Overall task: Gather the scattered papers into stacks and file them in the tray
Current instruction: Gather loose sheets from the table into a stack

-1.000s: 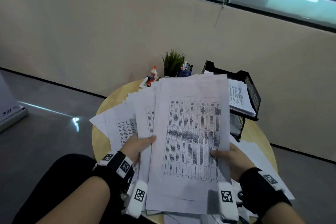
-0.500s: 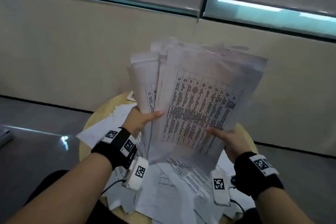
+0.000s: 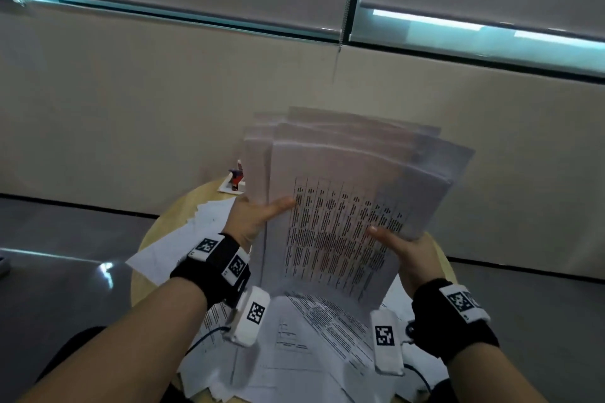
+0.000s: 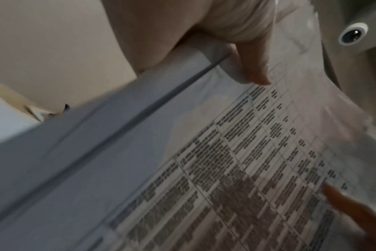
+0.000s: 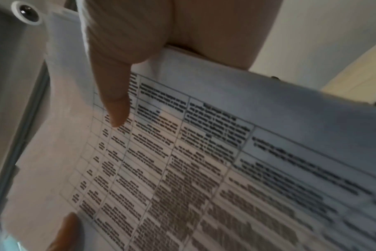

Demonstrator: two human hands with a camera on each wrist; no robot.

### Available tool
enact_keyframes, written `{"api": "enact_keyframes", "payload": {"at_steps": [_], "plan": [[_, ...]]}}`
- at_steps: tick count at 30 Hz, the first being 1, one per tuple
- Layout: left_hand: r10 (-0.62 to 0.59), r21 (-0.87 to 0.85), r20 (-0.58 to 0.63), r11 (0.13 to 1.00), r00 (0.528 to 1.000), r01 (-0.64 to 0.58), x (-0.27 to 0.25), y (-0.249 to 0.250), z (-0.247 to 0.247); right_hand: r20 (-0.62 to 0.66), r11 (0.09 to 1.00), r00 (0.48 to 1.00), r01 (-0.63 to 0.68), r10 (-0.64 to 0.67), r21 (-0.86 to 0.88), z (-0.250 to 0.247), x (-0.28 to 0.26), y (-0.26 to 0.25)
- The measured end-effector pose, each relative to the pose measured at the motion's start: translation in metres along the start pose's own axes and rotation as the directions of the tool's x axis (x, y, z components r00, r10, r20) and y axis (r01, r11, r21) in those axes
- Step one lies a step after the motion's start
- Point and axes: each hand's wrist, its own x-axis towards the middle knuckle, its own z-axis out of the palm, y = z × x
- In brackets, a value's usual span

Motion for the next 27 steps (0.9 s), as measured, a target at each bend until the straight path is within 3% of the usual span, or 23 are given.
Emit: {"api": "enact_keyframes", "payload": {"at_steps": [8,14,18,24,27], "plan": [[-0.066,0.063,0.01,0.996,0.998,0.065,0.007,-0.007,0.005,0.07,0.999,0.997,-0.041,0.042,-0.021,0.0,0.003,0.008],[0.016,-0.028,-0.069,0.999,0.998,-0.018,0.007,0.011,0.032,-0.093,0.999,0.996,0.008,-0.012,-0.039,0.014,0.016,-0.004],[0.019,-0.041,-0.145,0.999,0.989,-0.025,0.002,0.021,0.035,-0.082,0.994,0.993,0.078,-0.085,-0.082,0.014,0.017,-0.013],[-0.066,-0.011,-0.09,0.998,0.994,0.066,-0.012,0.008,0.034,-0.146,0.992,0.988,0.023,-0.04,-0.12,0.009,0.011,-0.004],[-0.009,-0.04,-0.112,0.999,0.994,0.005,-0.011,0.017,0.042,-0.181,0.994,0.981,0.049,-0.067,-0.102,0.009,0.013,-0.01]]}}
